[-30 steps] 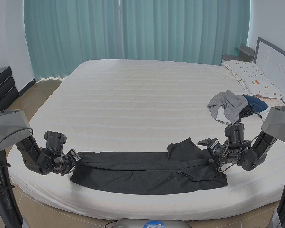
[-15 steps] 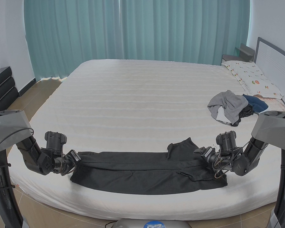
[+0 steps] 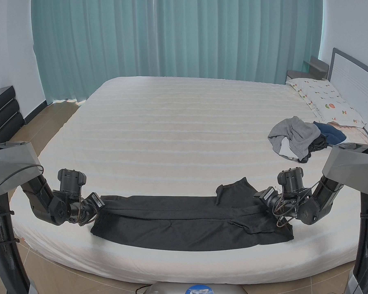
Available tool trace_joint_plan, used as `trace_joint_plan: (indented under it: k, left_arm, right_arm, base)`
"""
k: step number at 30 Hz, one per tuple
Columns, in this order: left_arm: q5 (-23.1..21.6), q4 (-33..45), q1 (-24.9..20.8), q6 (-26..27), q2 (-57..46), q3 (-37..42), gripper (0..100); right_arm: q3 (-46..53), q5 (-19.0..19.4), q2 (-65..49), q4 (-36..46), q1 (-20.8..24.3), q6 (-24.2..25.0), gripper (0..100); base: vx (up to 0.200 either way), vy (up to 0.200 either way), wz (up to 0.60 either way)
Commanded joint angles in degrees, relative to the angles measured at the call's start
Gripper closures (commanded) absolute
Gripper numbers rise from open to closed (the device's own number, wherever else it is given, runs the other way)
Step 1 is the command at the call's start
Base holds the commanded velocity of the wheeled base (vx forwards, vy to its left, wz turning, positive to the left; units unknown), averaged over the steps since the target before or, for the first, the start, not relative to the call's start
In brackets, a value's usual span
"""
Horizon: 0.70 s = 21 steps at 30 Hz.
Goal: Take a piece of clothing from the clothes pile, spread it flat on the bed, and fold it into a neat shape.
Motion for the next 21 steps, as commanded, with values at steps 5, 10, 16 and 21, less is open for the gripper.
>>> trace_joint_plan:
  k: [5,10,16,21]
  left_arm:
    - [0.16,-0.03,0.0,-0.03,-0.34,-0.62,100]
    - [0.87,-0.03,0.09,-1.17,-0.43,-3.26,100]
    - [1.13,-1.44,0.27,-8.47,-0.17,-8.09,100]
    - [1.04,-11.02,0.88,-11.02,0.1,-6.07,100]
  right_arm:
    - [-0.54,-0.35,-2.0,0.17,-0.55,-0.15,100]
    - [-1.86,-0.35,-2.18,-0.7,-1.17,0.11,100]
    - [-4.59,-1.32,-2.36,-5.19,-2.22,3.45,100]
    - [-1.51,-2.55,-2.0,-15.65,-2.93,3.8,100]
  base:
    - [0.0,0.0,0.0]
    - [0.0,0.0,0.0]
    - [0.0,0.0,0.0]
    - [0.0,0.0,0.0]
